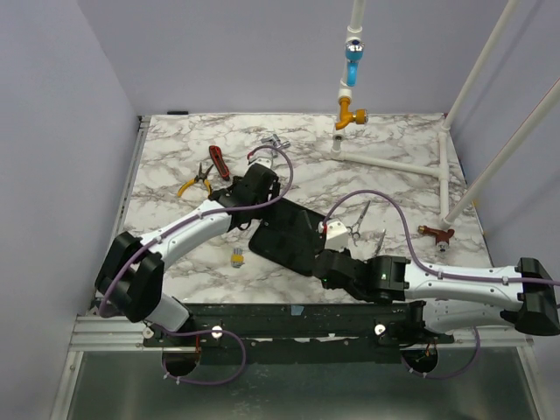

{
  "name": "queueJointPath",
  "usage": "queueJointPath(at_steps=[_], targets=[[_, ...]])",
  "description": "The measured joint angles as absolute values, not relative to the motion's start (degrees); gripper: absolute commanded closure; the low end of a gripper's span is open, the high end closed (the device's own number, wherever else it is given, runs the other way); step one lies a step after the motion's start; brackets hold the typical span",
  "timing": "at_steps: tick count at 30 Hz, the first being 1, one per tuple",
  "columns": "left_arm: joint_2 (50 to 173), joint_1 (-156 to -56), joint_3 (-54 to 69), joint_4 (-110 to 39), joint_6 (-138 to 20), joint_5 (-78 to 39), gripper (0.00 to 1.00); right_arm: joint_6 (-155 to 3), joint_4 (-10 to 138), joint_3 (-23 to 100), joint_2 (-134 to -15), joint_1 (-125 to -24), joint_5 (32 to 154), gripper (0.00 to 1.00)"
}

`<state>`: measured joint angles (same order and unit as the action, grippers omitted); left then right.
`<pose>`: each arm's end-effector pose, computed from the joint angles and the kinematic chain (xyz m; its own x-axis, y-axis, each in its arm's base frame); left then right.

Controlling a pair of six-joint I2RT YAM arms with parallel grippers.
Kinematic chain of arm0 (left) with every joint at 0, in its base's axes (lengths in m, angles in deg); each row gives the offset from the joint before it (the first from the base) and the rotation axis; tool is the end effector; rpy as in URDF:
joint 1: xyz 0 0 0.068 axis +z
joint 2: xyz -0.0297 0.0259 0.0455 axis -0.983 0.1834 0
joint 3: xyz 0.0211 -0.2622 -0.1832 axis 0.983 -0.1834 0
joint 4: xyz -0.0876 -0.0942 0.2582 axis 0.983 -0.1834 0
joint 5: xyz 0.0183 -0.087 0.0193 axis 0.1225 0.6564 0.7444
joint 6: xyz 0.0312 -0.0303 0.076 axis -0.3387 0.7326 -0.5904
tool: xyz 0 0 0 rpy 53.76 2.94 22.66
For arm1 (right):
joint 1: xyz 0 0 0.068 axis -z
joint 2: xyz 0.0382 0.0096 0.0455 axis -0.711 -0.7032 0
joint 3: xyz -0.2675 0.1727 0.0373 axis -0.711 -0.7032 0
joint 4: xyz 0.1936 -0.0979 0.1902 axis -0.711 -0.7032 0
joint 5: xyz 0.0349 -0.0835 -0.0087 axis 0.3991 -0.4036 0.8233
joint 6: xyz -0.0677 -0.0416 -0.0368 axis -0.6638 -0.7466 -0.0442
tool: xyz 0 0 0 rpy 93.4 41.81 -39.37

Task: Sort the hair-cutting tools
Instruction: Pick up the comb at the center of the board.

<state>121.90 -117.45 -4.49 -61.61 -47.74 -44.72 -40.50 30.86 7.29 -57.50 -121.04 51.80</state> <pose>0.3027 -0.2080 0.2467 -0.7280 0.0914 -0.6795 0.1696 0.9843 -0.0494 0.1018 0.2257 0.2473 -0.6345 -0.2306 -0.7377 -0.4040 0.9126 0.0622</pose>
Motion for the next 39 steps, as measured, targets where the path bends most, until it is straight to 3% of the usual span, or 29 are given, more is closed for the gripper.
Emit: queueJointPath(at_steps=[4,12,16,20,30,33,39], targets=[[117.0,-117.7,-7.9,-62.6,-40.3,-45.6,0.01,-40.2,31.5,6.4,-56.4,-120.7,51.7,0.8],[89.5,-119.4,-39.0,-53.8,-12.9,-40.9,0.02,-40.0,32.0,4.5,-53.3,-120.7,50.6,0.79],[91.3,-122.5,-37.1,-55.5,-4.6,-41.4,0.11,-39.9,32.4,4.3,-53.0,-120.7,50.5,0.79],[97.0,-124.4,-31.4,-56.7,3.5,-42.8,0.31,-39.4,32.7,4.0,-52.8,-120.7,50.5,0.79],[110.1,-125.1,-25.8,-63.7,14.3,-42.6,0.34,-39.1,33.2,3.6,-51.4,-120.7,50.5,0.79],[111.7,-125.0,-25.8,-63.8,15.3,-42.2,0.47,-39.0,34.1,3.0,-51.3,-120.7,50.5,0.79],[117.0,-123.4,-24.9,-61.6,14.5,-40.1,0.93,-38.7,34.6,1.8,-51.3,-120.7,50.5,0.79]])
